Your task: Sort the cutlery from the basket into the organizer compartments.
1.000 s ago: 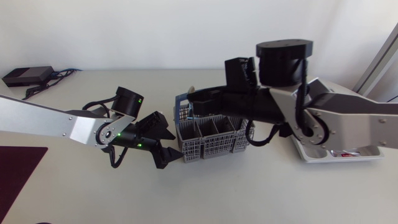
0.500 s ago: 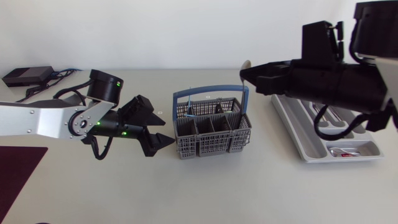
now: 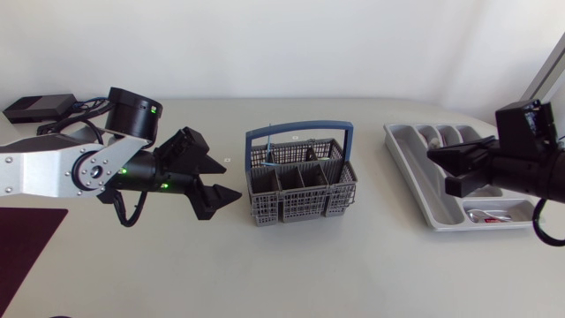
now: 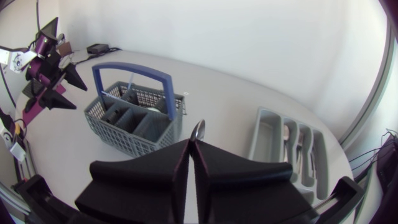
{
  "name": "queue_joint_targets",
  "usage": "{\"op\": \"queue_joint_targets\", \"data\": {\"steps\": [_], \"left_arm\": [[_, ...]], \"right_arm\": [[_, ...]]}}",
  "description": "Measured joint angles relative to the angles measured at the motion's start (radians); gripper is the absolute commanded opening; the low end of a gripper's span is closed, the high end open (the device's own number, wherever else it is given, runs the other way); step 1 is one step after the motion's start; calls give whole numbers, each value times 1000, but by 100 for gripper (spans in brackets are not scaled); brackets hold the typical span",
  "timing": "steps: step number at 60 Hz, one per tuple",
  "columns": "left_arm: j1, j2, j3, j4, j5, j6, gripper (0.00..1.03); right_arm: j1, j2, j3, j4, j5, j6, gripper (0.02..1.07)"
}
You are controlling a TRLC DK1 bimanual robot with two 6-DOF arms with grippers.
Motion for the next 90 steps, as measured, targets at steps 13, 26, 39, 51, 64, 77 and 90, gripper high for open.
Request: {"op": "queue_joint_targets", "data": {"steps": [13,26,39,51,64,77,90], "left_arm": [[0,0,0,-13,-31,0,89],[-22,0,1,-37,-78,0,89],[-48,0,23,-78,-133,0,89],[-79,0,34,-97,-170,-6,89],[-93,-3,34,-105,-193,-8,89],[-98,-14,42,-120,-196,-8,89],[-96,-42,42,-123,-203,-8,89]], "right_arm": [[-219,35,-42,8,-47,-251,11],[-396,165,-55,63,-82,-436,11],[-517,323,-39,125,-84,-587,11],[-597,481,-13,234,-83,-687,11],[-631,625,44,295,-82,-761,12],[-641,721,64,364,-57,-797,14],[-647,779,65,404,-5,-841,33]]}}
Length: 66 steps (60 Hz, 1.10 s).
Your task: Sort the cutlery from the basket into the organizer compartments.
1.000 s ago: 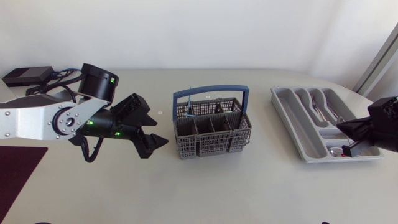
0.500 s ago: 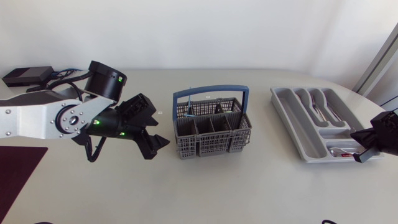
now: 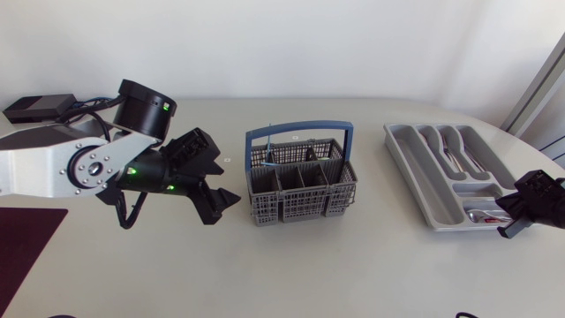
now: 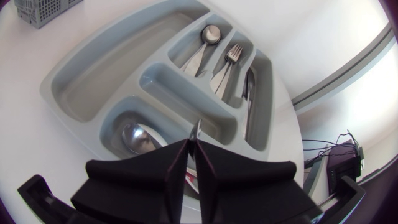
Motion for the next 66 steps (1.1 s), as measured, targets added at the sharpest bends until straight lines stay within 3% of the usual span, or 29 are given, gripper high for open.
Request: {"op": "queue_joint_targets", "data": {"steps": [10,20,23,30,44,49,55,66], "left_arm": [[10,-9,0,0,-3,0,89],[35,-9,0,0,-3,0,89],[44,-9,0,0,-3,0,89],[61,-9,6,0,-3,0,89],[122,25,59,4,-3,-3,89],[148,64,88,9,-3,-8,89],[169,127,129,16,0,-18,87],[189,262,228,16,32,-38,86]], "right_arm": [[0,10,0,22,25,-22,56],[-1,2,-8,27,32,-29,87],[-2,-18,-18,27,32,-29,91],[-6,-106,-47,4,32,-29,92],[72,-399,-114,-195,32,17,91],[168,-498,-135,-285,32,71,91],[317,-597,-147,-361,67,160,82],[630,-685,-147,-419,165,357,75]]}}
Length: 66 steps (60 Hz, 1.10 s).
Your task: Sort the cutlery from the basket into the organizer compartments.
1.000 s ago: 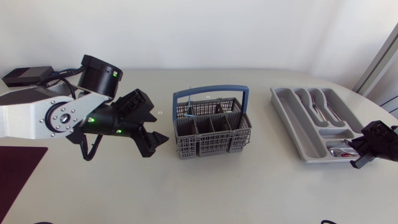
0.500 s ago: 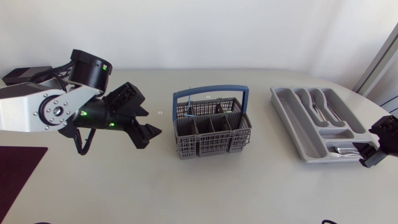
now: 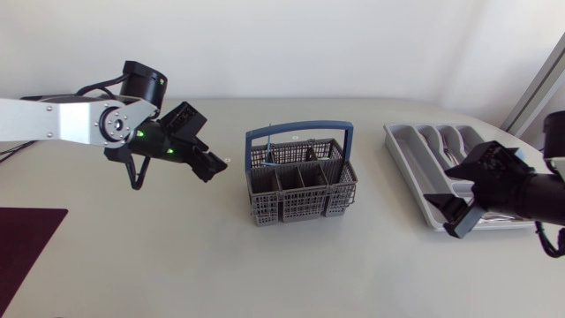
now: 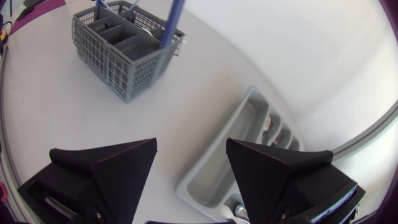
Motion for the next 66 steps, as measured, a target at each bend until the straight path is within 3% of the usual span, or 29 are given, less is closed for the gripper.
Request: {"op": "queue_joint_targets", "data": {"steps": [12,23,30,48,66], "left_arm": [[26,89,82,7,50,-14,86],[56,129,100,20,108,-14,86],[71,143,100,33,139,-14,86],[106,182,117,52,206,-13,86],[112,174,80,77,249,-6,86]], "right_arm": [[293,-3,0,1,101,191,75],[576,43,18,89,243,289,75],[698,132,64,140,285,323,75],[853,397,213,328,388,325,75],[877,609,306,503,429,291,75]]}}
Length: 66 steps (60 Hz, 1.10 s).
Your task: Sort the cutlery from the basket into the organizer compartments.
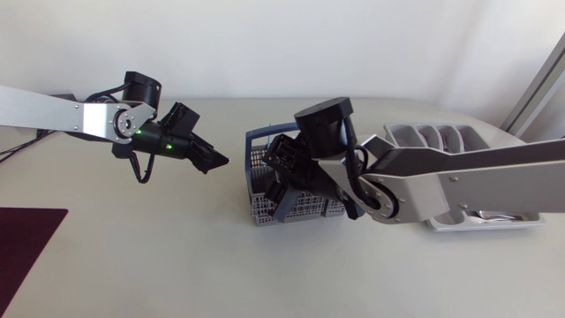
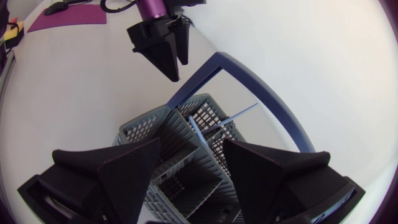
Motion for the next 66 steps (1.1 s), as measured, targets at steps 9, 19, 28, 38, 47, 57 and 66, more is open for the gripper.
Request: {"op": "queue_joint_targets", "data": {"steps": [9,19,28,38,47,57,66], "left_arm": [[0,-16,-37,29,2,0,86],[0,-19,-49,36,11,0,86],[0,-21,-55,43,25,0,86],[0,-26,-63,52,25,0,86],[0,-28,-65,59,26,0,86],[0,-31,-70,59,28,0,86],[0,-32,-74,61,28,0,86]], "right_arm": [[0,53,6,82,31,-19,61],[0,96,8,151,60,-39,55],[0,116,10,190,71,-57,50],[0,133,10,234,87,-79,47],[7,162,10,253,92,-87,46],[14,174,10,282,101,-98,39],[24,185,10,295,113,-106,35]]}}
